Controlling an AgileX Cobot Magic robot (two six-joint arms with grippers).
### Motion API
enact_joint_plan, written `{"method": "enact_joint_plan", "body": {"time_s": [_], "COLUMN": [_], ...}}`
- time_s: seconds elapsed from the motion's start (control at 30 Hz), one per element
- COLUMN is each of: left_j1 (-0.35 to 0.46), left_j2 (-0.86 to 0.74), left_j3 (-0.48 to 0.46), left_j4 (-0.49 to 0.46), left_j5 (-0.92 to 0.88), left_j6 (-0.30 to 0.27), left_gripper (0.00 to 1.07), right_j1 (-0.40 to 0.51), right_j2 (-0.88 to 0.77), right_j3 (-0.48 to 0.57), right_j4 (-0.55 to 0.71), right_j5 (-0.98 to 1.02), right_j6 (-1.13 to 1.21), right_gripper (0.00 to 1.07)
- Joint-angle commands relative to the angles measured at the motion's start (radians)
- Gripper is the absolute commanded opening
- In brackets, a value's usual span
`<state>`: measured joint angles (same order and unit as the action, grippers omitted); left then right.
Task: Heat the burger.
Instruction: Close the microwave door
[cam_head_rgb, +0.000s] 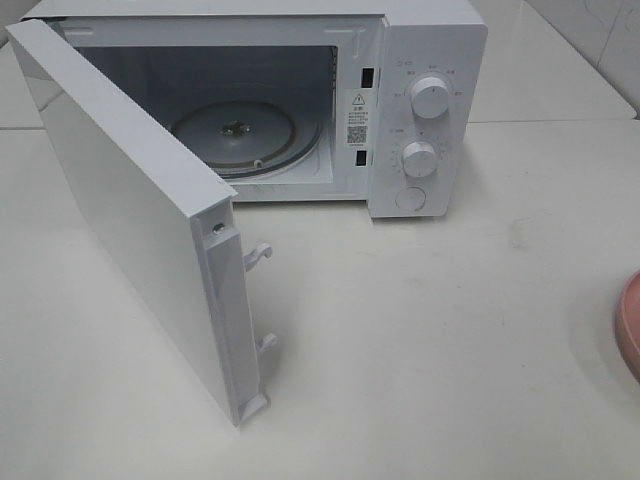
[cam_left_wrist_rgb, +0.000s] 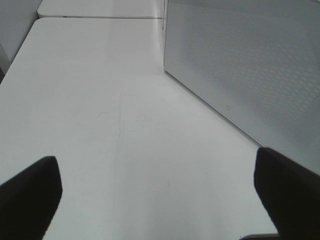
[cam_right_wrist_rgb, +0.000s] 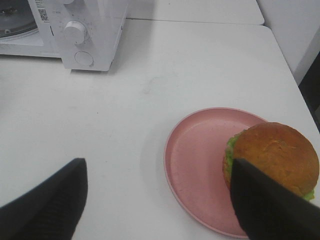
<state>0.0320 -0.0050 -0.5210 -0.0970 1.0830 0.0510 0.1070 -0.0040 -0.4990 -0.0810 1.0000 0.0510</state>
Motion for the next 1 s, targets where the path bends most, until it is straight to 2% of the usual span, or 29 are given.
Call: {"method": "enact_joint_plan", "body": {"time_s": [0.03, 1.0], "left_j1": [0.003, 0.003], "left_j2": [-0.013, -0.013], "left_j3": [0.001, 0.001], "left_j4": [-0.002, -0.014], "left_j5": [-0.011, -0.012], "left_j6": [-0.004, -0.011], "left_gripper": [0.99, 0.99], "right_j1": [-0.006, -0.006], "right_j2": [-0.029, -0.029], "right_j3": [0.002, 0.002], "right_j4": [0.001, 0.001], "right_j5": [-0.005, -0.005], "right_j6": [-0.012, -0.012], "right_gripper": [0.76, 0.76]}}
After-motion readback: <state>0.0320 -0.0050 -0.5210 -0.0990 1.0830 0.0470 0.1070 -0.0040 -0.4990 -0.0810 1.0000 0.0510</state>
